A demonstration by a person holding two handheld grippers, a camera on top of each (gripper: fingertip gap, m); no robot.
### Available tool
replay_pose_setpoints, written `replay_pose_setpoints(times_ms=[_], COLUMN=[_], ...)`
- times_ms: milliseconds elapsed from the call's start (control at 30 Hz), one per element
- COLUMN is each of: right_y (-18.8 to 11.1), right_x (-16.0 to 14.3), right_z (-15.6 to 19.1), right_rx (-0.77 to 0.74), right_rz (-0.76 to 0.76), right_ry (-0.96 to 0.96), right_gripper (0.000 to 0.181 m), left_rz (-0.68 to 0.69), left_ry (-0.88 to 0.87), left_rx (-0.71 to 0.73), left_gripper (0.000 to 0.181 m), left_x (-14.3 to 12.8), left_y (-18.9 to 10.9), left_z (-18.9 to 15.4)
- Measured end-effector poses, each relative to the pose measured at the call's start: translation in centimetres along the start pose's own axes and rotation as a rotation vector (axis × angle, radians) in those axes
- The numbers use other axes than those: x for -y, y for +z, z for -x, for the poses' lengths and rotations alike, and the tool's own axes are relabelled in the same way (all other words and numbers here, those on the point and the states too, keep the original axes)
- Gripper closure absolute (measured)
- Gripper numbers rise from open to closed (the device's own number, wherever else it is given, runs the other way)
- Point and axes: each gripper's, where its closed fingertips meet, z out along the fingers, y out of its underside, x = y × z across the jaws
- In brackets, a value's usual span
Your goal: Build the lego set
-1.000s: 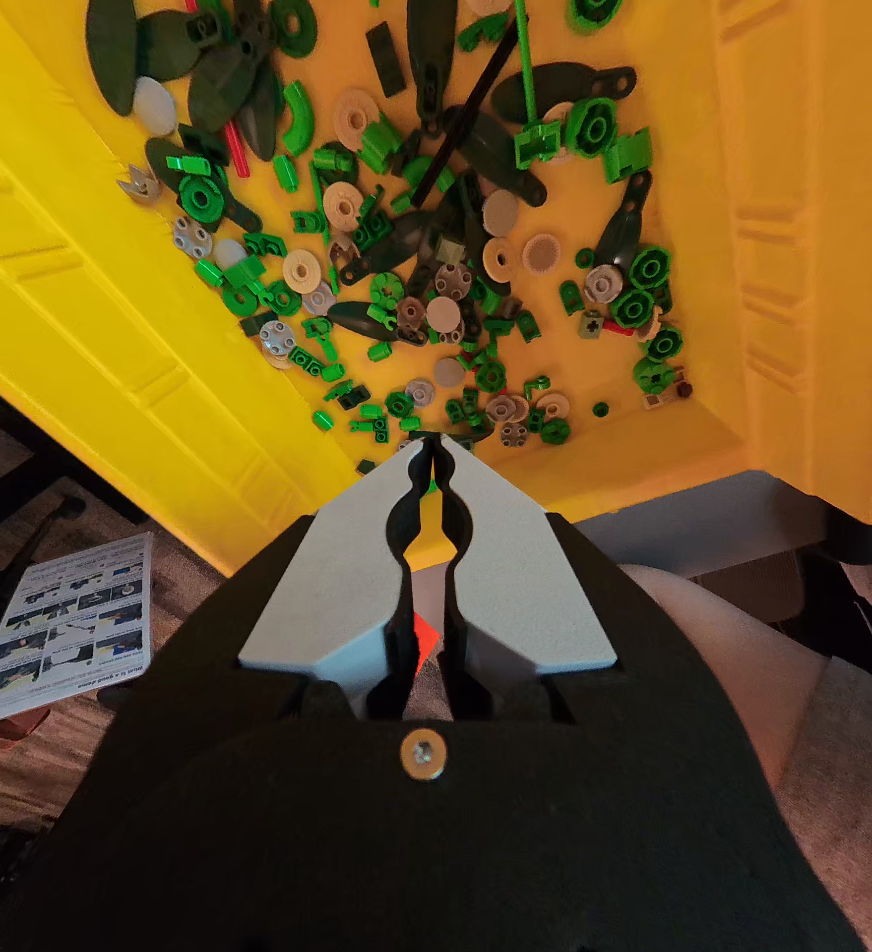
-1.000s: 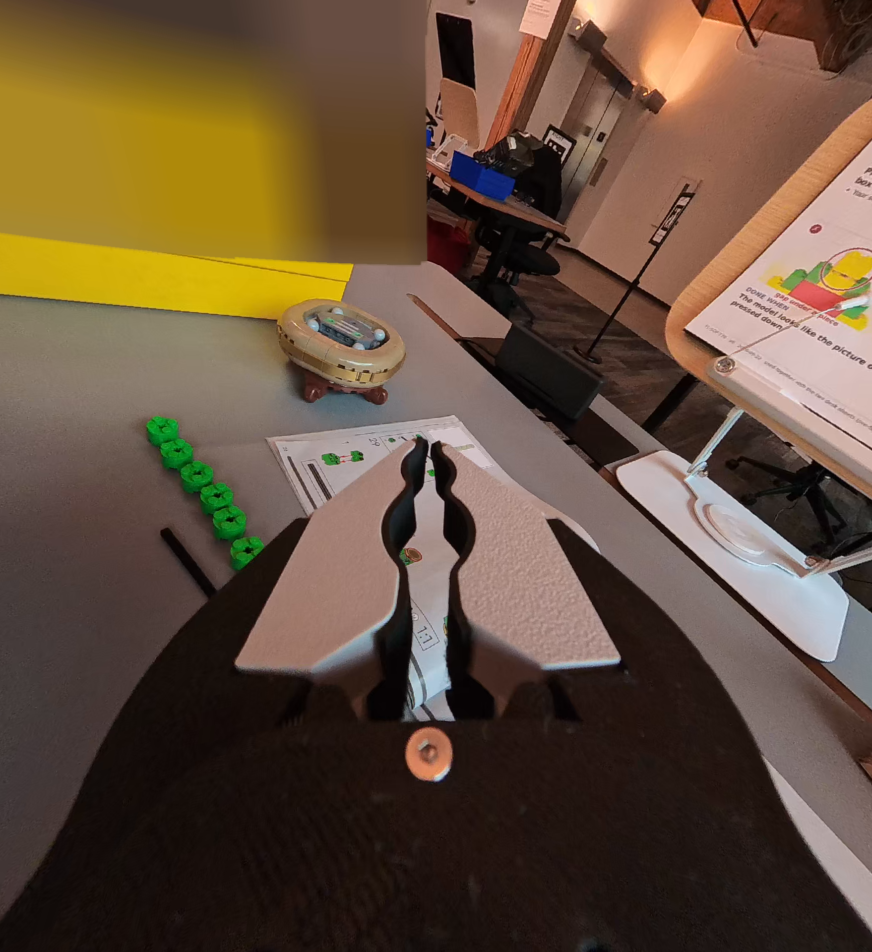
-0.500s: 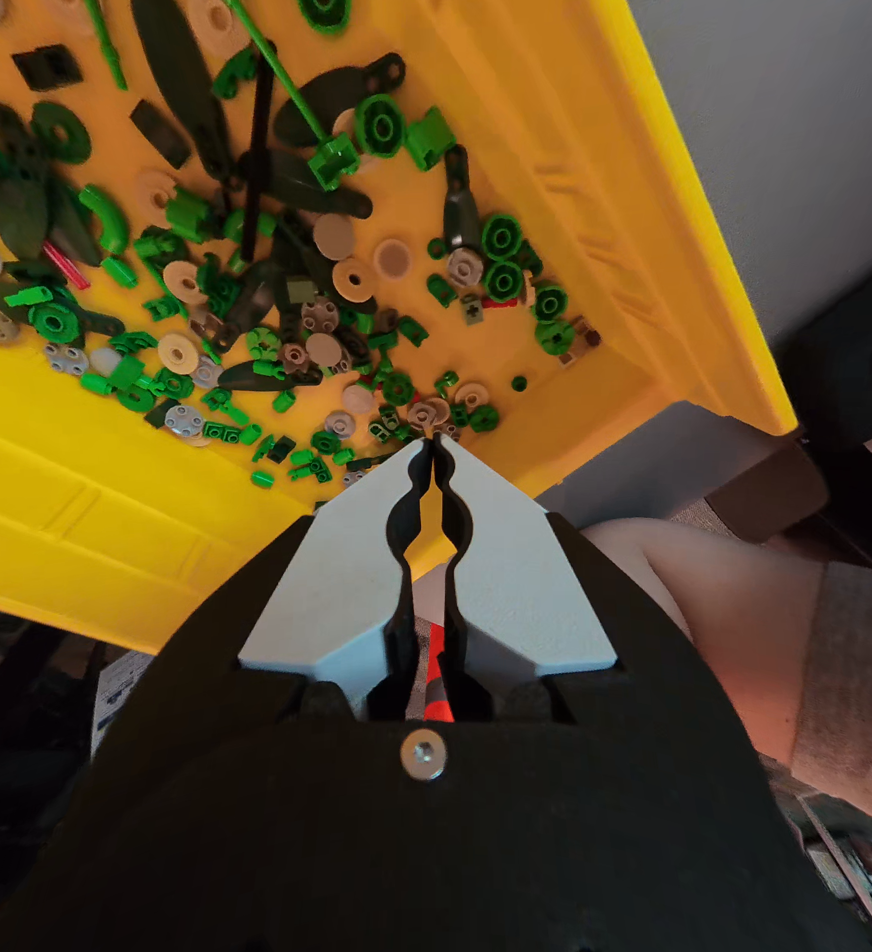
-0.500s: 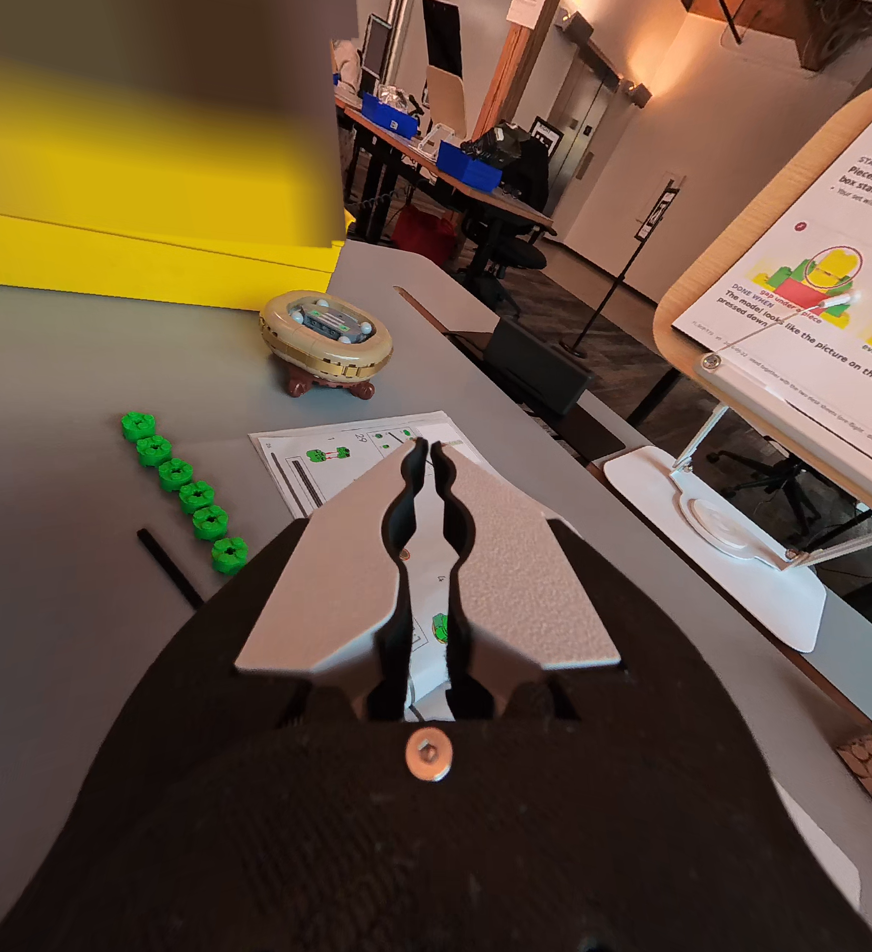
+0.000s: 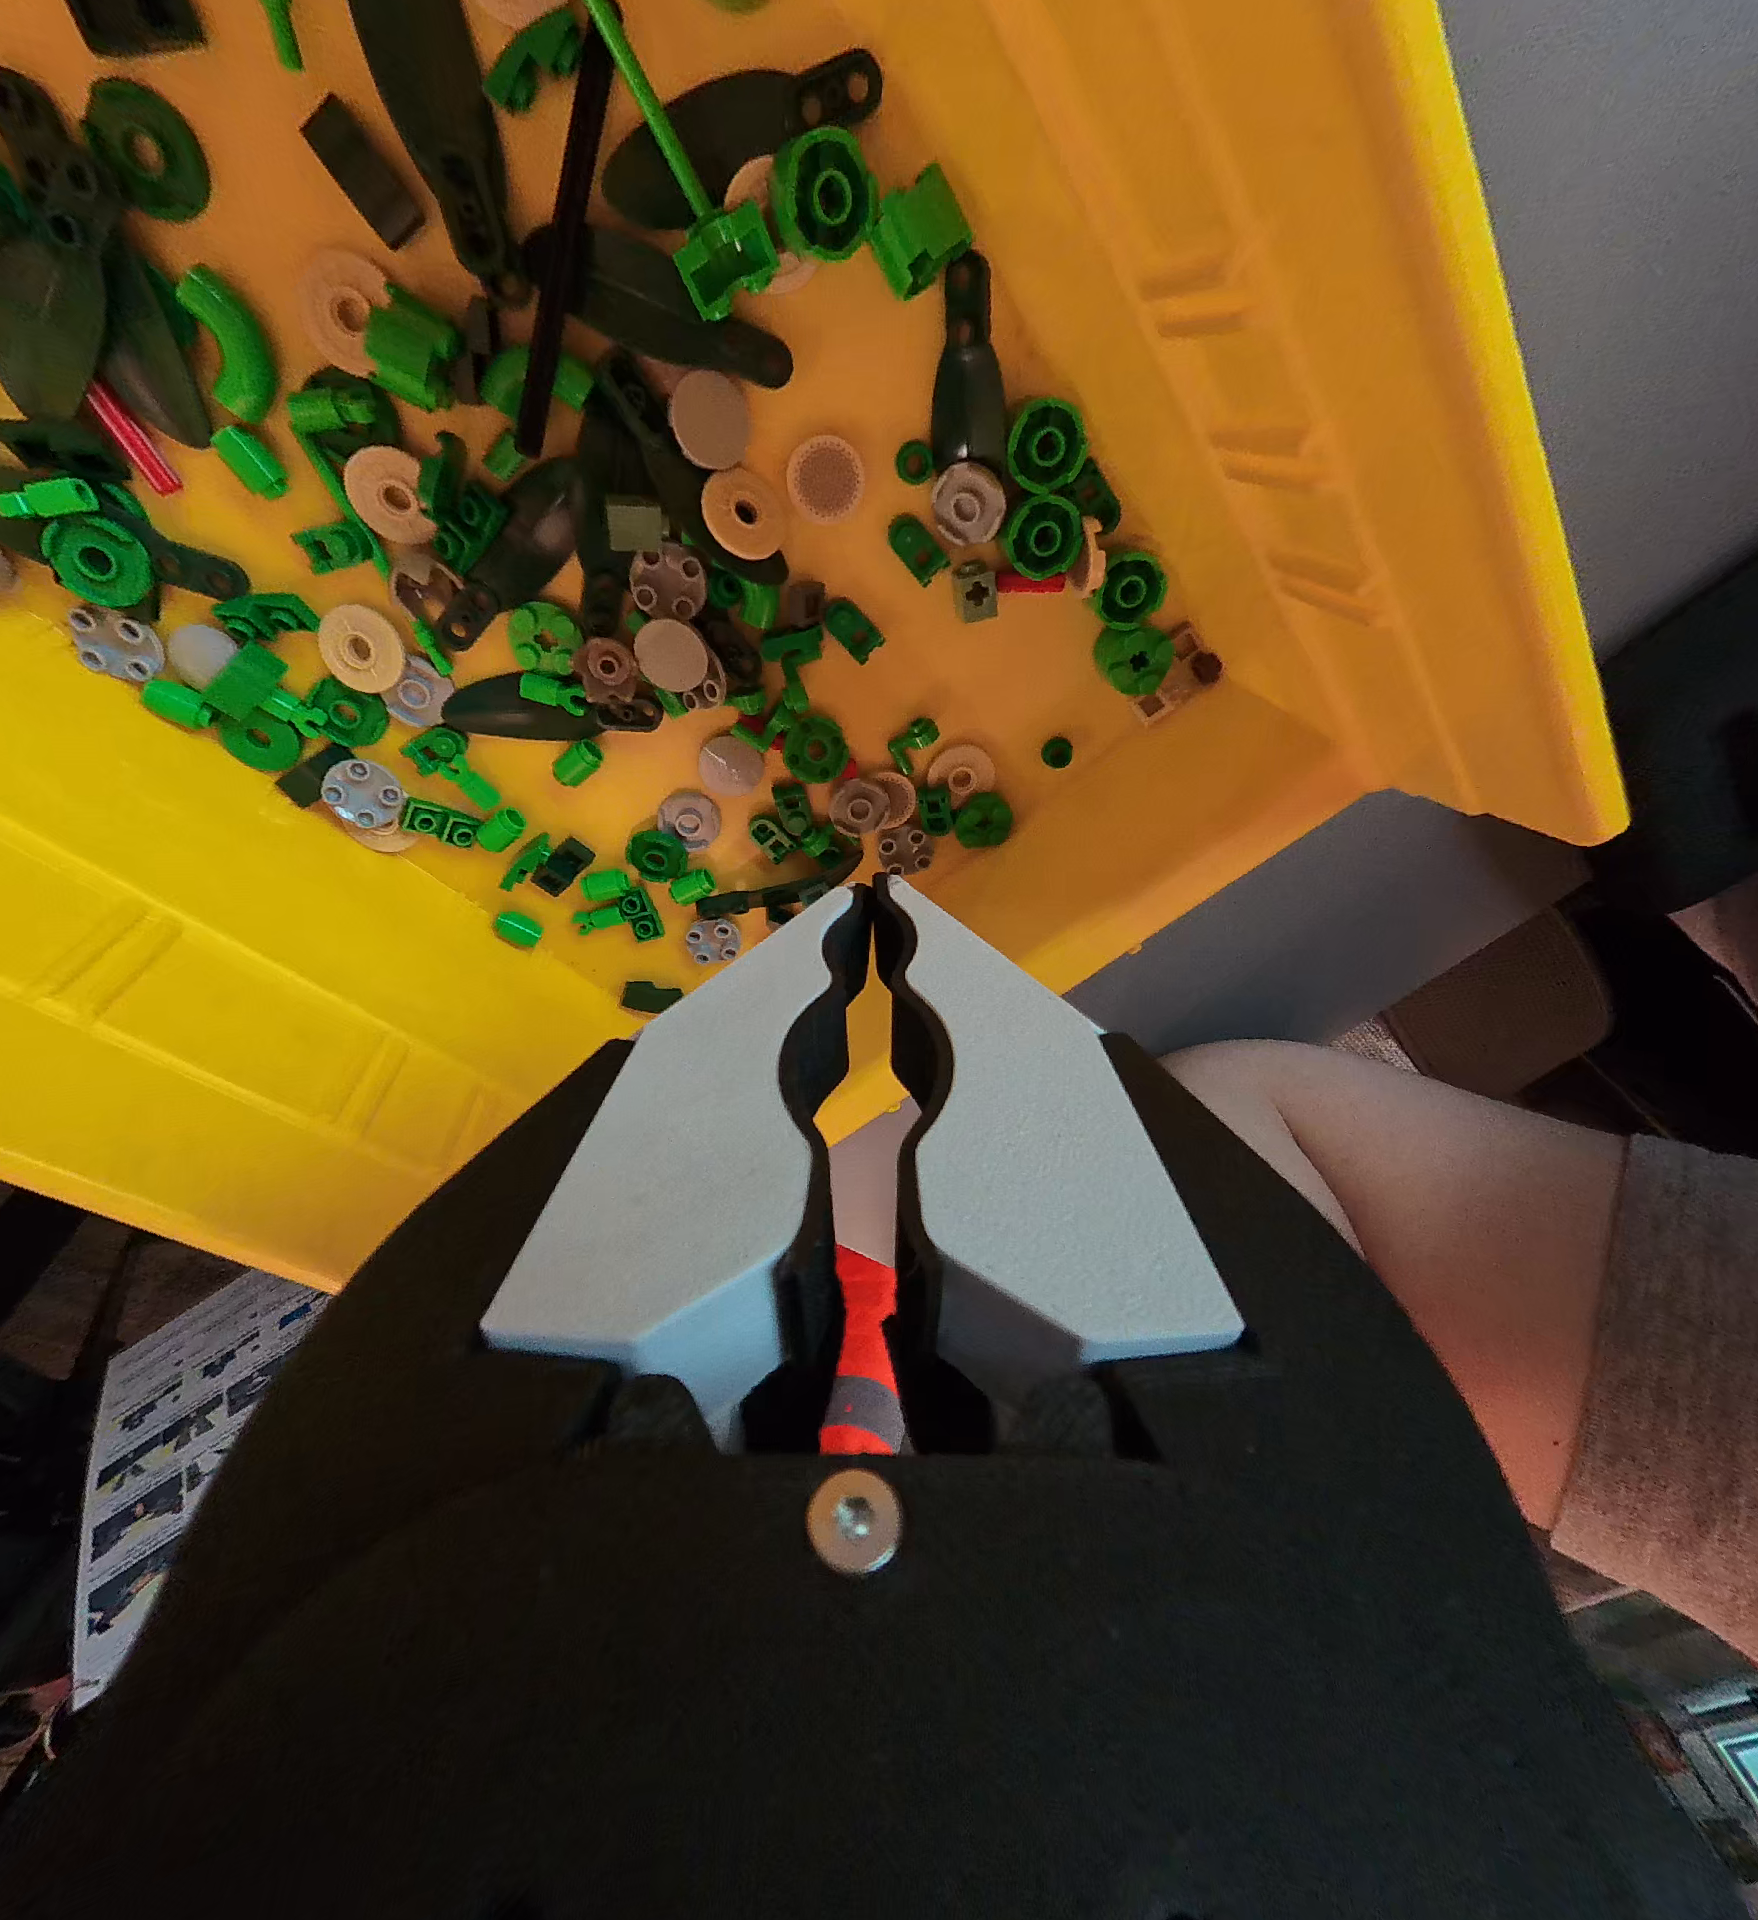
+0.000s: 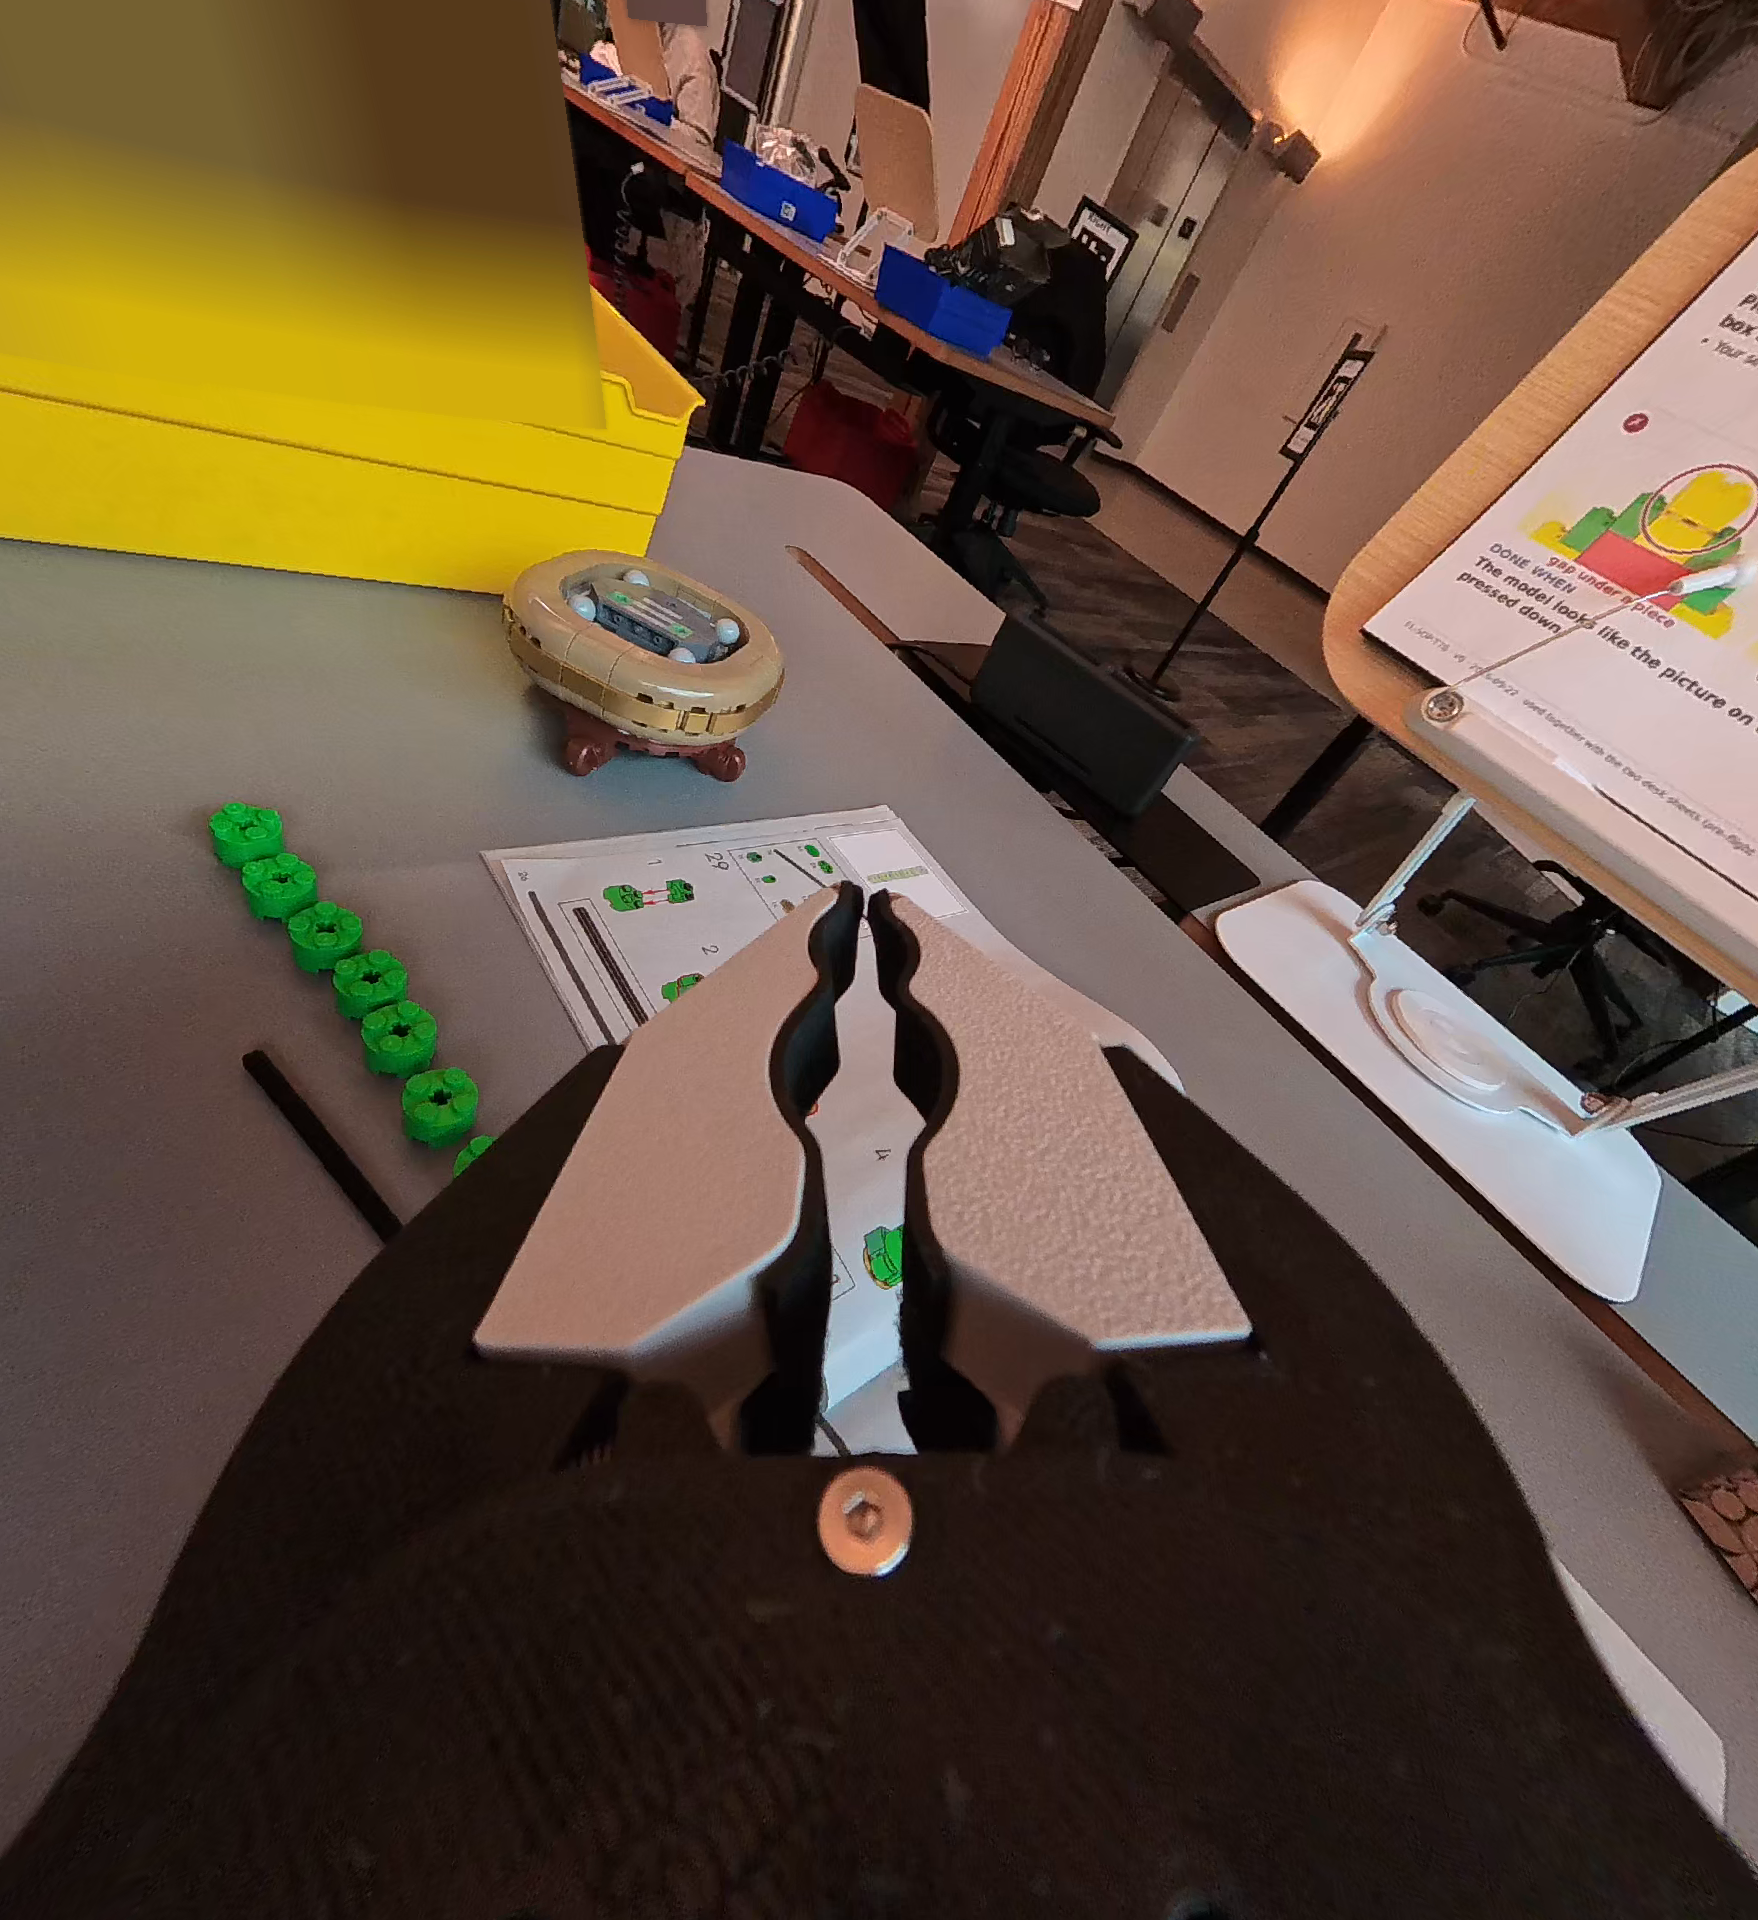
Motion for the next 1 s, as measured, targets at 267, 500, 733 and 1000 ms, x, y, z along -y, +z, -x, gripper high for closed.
replay_pose_setpoints(times_ms=[267,500,733,1000], right_y=[0.1,0.4,0.5,0.7], right_x=[-0.3,-0.4,-0.6,-1.0], right_z=[0.2,0.6,0.7,0.9], right_rx=[0.011,0.030,0.035,0.049], right_rz=[0.011,0.014,0.026,0.040], right_ry=[0.001,0.007,-0.004,0.001], right_gripper=[0.180,0.180,0.180,0.180], left_rz=[-0.004,-0.028,-0.098,-0.329], left_ry=[0.030,0.011,0.082,0.283], left_rx=[-0.003,0.029,0.021,0.026], left_gripper=[0.181,0.181,0.181,0.181], left_x=[0.5,0.5,2.3,7.9], left_y=[0.0,-0.5,-0.9,-1.7], left_z=[-0.2,0.4,0.6,2.0])
